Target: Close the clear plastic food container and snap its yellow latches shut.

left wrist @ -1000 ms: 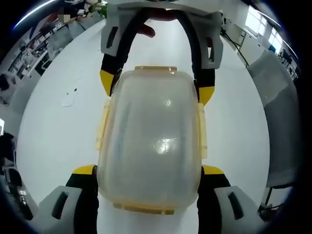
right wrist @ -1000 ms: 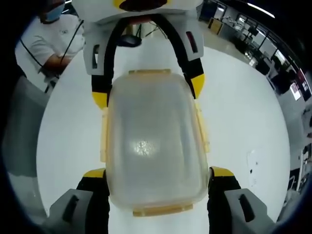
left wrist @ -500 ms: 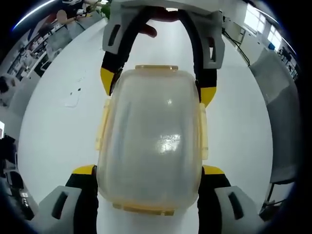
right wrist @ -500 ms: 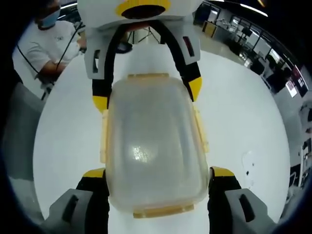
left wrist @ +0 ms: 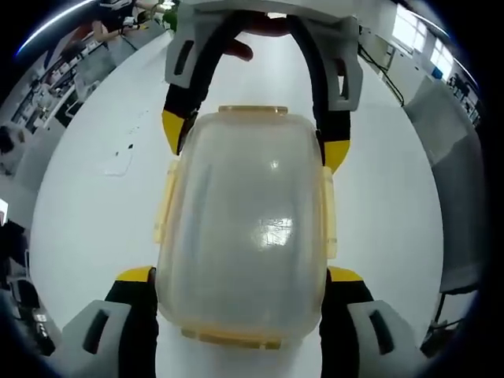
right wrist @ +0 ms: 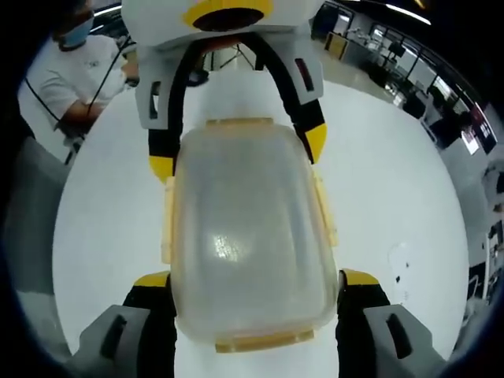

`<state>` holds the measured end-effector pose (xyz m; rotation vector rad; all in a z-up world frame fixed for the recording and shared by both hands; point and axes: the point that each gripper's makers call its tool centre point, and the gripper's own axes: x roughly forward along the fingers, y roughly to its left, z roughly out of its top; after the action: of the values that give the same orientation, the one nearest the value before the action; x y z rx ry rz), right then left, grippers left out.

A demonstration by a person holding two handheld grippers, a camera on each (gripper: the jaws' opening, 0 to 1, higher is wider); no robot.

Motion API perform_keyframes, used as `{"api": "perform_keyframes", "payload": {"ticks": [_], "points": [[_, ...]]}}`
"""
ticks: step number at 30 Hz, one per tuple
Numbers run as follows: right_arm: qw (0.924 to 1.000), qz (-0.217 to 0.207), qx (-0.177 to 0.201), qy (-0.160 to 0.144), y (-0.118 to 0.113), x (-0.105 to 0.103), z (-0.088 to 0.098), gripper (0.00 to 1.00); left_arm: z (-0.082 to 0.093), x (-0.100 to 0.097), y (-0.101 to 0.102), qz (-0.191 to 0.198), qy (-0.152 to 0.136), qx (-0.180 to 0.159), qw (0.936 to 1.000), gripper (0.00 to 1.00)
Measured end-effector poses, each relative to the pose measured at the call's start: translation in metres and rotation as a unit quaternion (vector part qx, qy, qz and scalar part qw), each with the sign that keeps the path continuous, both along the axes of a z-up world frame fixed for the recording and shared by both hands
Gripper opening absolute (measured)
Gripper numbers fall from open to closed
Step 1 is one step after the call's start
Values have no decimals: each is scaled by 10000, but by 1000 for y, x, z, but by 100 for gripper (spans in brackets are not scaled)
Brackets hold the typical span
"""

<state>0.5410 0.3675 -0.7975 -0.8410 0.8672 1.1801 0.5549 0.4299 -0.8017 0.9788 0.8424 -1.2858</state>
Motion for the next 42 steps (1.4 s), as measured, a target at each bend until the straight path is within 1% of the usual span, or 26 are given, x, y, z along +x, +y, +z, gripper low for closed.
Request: {"api": "perform_keyframes", "payload": {"ticks": [6, 10, 11, 14, 17, 19, 22, 24, 26, 28, 30, 32, 33, 34, 35, 36, 37, 38, 39, 40, 41, 42], "points": [[10000, 19, -32, -67, 1, -2, 1, 85, 1, 0, 0, -50, -6, 14, 10000, 86], [9995, 175, -119, -254, 2, -2, 2, 85, 3, -1, 2, -81, 14, 6, 10000, 86], [9989, 226, -140, -381, 2, 0, 2, 84, 3, 1, 3, -24, -31, 25, 10000, 86], [9988, 230, -162, -390, 2, -2, 2, 84, 4, 3, 4, -3, -157, 7, 9999, 88], [9989, 210, -110, -415, 1, -4, 5, 83, 9, 6, 4, -90, -386, -14, 9992, 92], [9988, 175, -65, -453, -1, -3, 6, 83, 12, 7, 4, -96, -474, -39, 9988, 92], [9982, 166, 13, -579, -2, -5, 9, 83, 20, 2, 1, -79, -515, -230, 9984, 90], [9976, 163, 167, -655, 1, -8, 12, 83, 23, 0, -2, -66, -567, -351, 9978, 89], [9967, 118, 375, -717, 3, -8, 16, 83, 26, -3, -5, -70, -600, -551, 9967, 87], [9953, 81, 601, -754, 3, -9, 20, 82, 27, -6, -7, -38, -573, -748, 9955, 87], [9924, 2, 856, -880, 3, -6, 25, 82, 28, -6, -6, 84, -537, -949, 9940, 86], [9888, -327, 1214, -804, 3, -6, 31, 83, 28, -4, -6, 293, -496, -1247, 9905, 86], [9866, -458, 1351, -787, 3, -6, 33, 83, 28, -1, -3, 532, -467, -1364, 9881, 86], [9829, -620, 1505, -863, 1, -3, 36, 83, 30, 0, -3, 684, -450, -1476, 9856, 87], [9803, -744, 1592, -901, -1, -2, 38, 83, 34, -1, -2, 944, -391, -1691, 9803, 87], [9754, -916, 1782, -921, -2, -1, 41, 84, 37, 0, -2, 1163, -339, -1849, 9753, 87], [9726, -1005, 1877, -931, -3, -1, 43, 84, 38, 0, -1, 1336, -285, -1980, 9706, 88], [9688, -1166, 1961, -965, -6, 0, 43, 84, 39, -1, 3, 1591, -189, -2074, 9650, 88], [9667, -1255, 2008, -971, -8, 0, 43, 84, 40, -1, 5, 1718, -187, -2167, 9608, 88], [9638, -1344, 2105, -931, -9, -2, 42, 84, 40, -1, 8, 1907, -214, -2274, 9547, 87], [9634, -1384, 2098, -931, -11, -3, 40, 83, 40, -2, 9, 1965, -210, -2295, 9530, 87], [9594, -1516, 2162, -994, -13, -2, 40, 83, 39, -3, 12, 2064, -243, -2357, 9493, 87]]}}
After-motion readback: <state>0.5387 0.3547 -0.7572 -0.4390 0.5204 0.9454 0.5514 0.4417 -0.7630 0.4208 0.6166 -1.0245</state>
